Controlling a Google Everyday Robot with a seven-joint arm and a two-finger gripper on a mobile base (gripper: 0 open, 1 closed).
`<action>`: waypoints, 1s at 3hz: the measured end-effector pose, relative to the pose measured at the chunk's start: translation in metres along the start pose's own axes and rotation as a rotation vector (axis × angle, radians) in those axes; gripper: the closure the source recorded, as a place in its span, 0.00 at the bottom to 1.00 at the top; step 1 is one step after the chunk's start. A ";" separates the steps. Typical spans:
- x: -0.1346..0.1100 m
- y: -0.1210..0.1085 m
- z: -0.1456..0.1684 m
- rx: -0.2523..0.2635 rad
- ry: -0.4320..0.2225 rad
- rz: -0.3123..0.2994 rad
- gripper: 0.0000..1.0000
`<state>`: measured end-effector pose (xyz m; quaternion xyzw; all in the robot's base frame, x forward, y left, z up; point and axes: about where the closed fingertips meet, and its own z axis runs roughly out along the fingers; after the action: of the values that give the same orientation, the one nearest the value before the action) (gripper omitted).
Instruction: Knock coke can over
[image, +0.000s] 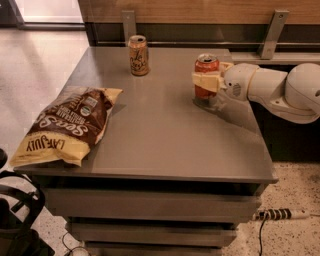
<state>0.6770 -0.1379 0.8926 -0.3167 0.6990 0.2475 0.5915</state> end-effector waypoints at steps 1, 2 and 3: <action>-0.010 -0.015 -0.016 0.009 0.105 -0.048 1.00; -0.016 -0.027 -0.029 0.024 0.219 -0.098 1.00; -0.017 -0.034 -0.035 0.030 0.319 -0.141 1.00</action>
Offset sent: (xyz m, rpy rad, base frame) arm 0.0020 -0.0678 0.0330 -0.3854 0.1232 -0.0389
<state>0.6802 -0.1831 0.9160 -0.3915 0.7636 0.1415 0.4937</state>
